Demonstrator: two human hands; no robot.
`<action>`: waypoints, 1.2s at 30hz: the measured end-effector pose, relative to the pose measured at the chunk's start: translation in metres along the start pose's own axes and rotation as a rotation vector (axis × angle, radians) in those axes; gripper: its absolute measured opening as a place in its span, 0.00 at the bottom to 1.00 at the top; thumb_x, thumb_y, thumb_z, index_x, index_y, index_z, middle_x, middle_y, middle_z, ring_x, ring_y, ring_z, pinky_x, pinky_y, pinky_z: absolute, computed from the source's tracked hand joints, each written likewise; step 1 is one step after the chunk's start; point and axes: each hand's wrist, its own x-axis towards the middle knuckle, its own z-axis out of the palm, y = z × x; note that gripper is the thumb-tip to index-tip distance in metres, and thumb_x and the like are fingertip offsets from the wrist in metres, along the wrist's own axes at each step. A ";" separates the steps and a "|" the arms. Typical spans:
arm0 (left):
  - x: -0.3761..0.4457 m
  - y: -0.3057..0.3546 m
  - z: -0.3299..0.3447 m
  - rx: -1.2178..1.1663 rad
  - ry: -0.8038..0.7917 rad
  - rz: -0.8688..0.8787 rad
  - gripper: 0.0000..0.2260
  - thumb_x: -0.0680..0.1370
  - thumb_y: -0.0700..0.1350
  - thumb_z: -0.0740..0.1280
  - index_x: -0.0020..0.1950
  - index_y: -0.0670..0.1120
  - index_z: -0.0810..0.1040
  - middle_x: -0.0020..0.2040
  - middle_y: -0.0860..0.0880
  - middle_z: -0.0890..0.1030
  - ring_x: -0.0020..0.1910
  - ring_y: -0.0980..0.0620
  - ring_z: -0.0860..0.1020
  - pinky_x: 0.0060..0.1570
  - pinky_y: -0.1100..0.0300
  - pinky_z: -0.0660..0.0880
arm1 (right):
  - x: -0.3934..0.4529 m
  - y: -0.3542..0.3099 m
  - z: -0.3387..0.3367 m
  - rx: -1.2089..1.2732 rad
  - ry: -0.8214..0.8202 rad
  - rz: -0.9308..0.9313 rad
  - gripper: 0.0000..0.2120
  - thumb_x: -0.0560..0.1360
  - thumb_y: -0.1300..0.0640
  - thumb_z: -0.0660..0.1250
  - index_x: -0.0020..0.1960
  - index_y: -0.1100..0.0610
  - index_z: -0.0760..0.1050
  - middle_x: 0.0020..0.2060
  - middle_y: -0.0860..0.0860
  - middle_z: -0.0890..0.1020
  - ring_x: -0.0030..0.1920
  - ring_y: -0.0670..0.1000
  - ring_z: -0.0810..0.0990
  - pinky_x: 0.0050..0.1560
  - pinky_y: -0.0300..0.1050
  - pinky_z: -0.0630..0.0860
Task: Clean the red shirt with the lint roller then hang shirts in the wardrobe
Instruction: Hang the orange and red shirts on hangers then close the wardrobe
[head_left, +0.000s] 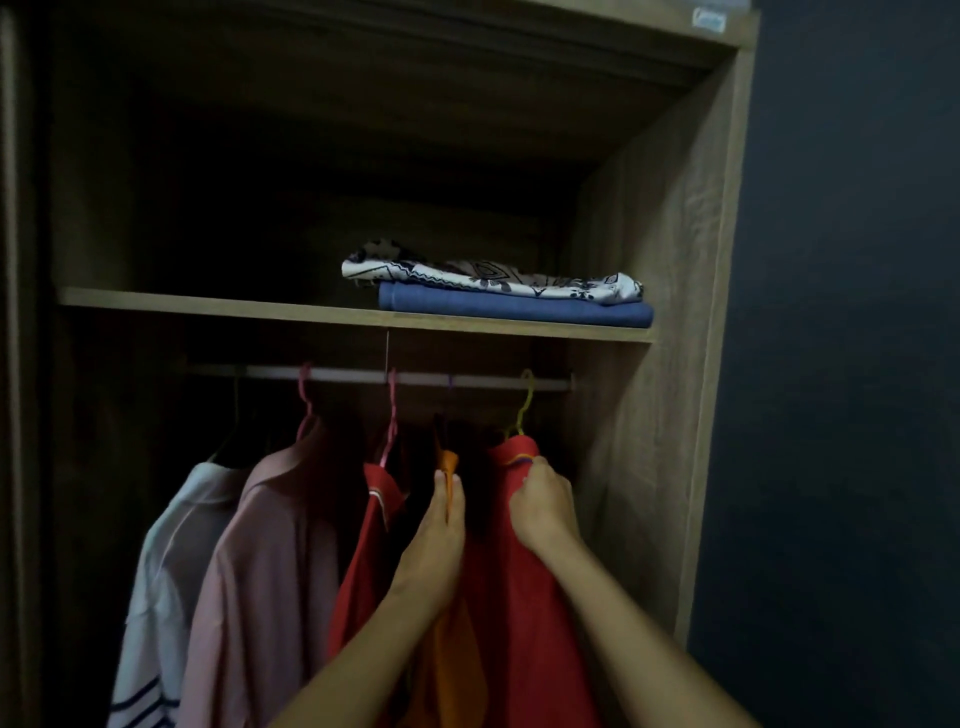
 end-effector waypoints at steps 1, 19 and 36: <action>0.001 -0.002 0.000 0.017 0.002 0.005 0.37 0.77 0.28 0.56 0.77 0.43 0.36 0.77 0.42 0.32 0.67 0.45 0.71 0.55 0.58 0.74 | 0.010 -0.004 0.002 0.003 0.002 0.001 0.15 0.77 0.65 0.57 0.63 0.63 0.70 0.58 0.62 0.79 0.59 0.61 0.78 0.53 0.46 0.74; -0.001 -0.018 -0.014 0.076 -0.011 -0.006 0.37 0.78 0.31 0.58 0.78 0.45 0.36 0.77 0.43 0.35 0.65 0.43 0.72 0.54 0.59 0.75 | 0.080 0.003 0.044 -0.055 -0.038 0.057 0.13 0.77 0.66 0.57 0.58 0.64 0.75 0.58 0.62 0.79 0.57 0.61 0.79 0.53 0.47 0.75; -0.020 -0.012 -0.008 0.018 0.058 -0.034 0.39 0.76 0.28 0.56 0.78 0.45 0.37 0.78 0.45 0.37 0.62 0.42 0.75 0.50 0.57 0.77 | -0.023 0.088 0.062 -0.146 0.045 -0.260 0.37 0.79 0.65 0.60 0.78 0.54 0.40 0.75 0.52 0.61 0.64 0.53 0.76 0.57 0.42 0.76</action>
